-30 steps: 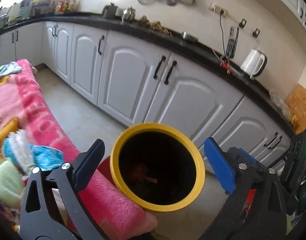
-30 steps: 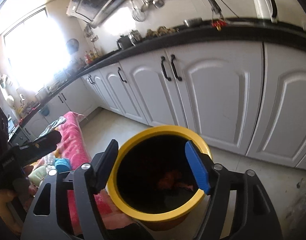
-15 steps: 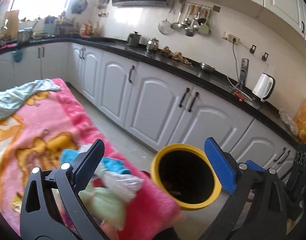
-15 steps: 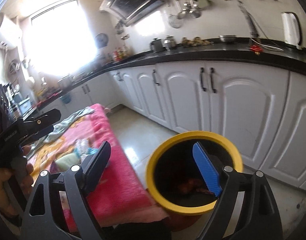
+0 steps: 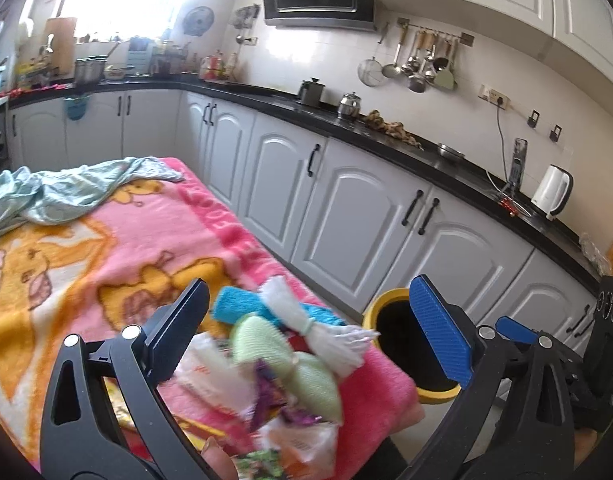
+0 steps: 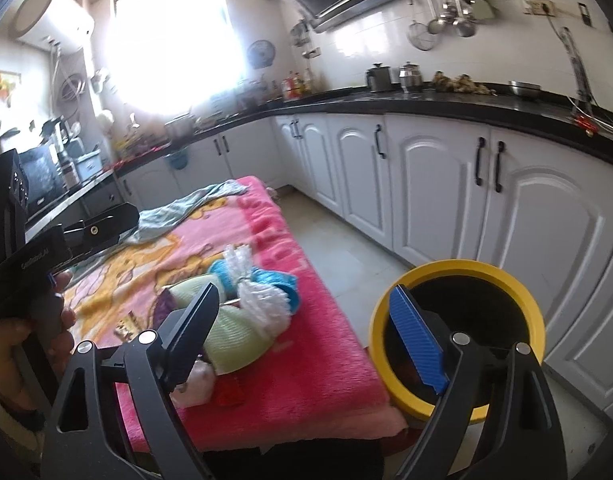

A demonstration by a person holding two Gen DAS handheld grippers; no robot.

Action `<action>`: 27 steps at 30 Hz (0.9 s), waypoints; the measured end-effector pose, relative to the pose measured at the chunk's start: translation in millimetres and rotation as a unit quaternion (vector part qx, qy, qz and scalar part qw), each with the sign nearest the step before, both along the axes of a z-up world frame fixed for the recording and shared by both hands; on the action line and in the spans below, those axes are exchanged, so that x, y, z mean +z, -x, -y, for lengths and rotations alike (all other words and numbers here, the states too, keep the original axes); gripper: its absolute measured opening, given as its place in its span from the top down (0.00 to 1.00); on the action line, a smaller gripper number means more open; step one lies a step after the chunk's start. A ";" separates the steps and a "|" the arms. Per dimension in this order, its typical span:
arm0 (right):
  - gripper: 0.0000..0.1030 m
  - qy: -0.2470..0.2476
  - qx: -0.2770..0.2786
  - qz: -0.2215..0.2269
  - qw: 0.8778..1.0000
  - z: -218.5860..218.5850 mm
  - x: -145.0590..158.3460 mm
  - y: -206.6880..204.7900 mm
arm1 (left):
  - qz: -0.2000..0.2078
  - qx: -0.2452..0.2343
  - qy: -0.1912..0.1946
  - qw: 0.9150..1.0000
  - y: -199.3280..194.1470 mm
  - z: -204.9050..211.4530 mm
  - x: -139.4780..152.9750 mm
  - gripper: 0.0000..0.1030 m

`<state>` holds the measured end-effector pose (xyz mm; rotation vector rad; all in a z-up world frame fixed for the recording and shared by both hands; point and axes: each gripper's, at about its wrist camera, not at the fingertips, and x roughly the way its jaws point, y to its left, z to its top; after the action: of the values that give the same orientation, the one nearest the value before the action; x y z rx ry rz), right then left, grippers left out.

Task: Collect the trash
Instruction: 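Grasp the green snack packet with the left tool while the right tool grasps the white mesh net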

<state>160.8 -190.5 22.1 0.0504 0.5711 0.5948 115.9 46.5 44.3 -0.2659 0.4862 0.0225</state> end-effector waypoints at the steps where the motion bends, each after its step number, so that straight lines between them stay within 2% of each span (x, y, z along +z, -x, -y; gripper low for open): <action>1: 0.18 0.001 0.004 0.000 1.000 -2.8 -0.3 0.9 | -0.001 0.002 -0.001 1.000 3.5 -4.1 -1.6 0.11; 8: 0.18 0.013 0.024 -0.007 1.000 -26.5 -3.9 6.4 | -0.020 -0.008 -0.018 1.000 20.7 -20.2 -19.2 0.11; 13: 0.18 0.025 0.026 -0.019 0.999 -36.6 -13.1 1.3 | -0.035 -0.046 -0.051 0.997 35.8 -19.0 -36.6 0.11; 23: 0.18 0.035 0.019 -0.057 0.998 -48.5 -41.9 -22.5 | -0.090 -0.130 -0.104 0.982 65.8 4.3 -85.2 0.11; 27: 0.18 0.024 0.024 -0.089 0.995 -55.7 -56.2 -39.5 | -0.109 -0.145 -0.103 0.978 67.7 11.1 -102.5 0.11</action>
<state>200.2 -134.8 -34.1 0.0444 0.7613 0.6261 48.1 35.4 -58.2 0.0145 0.7320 -0.1832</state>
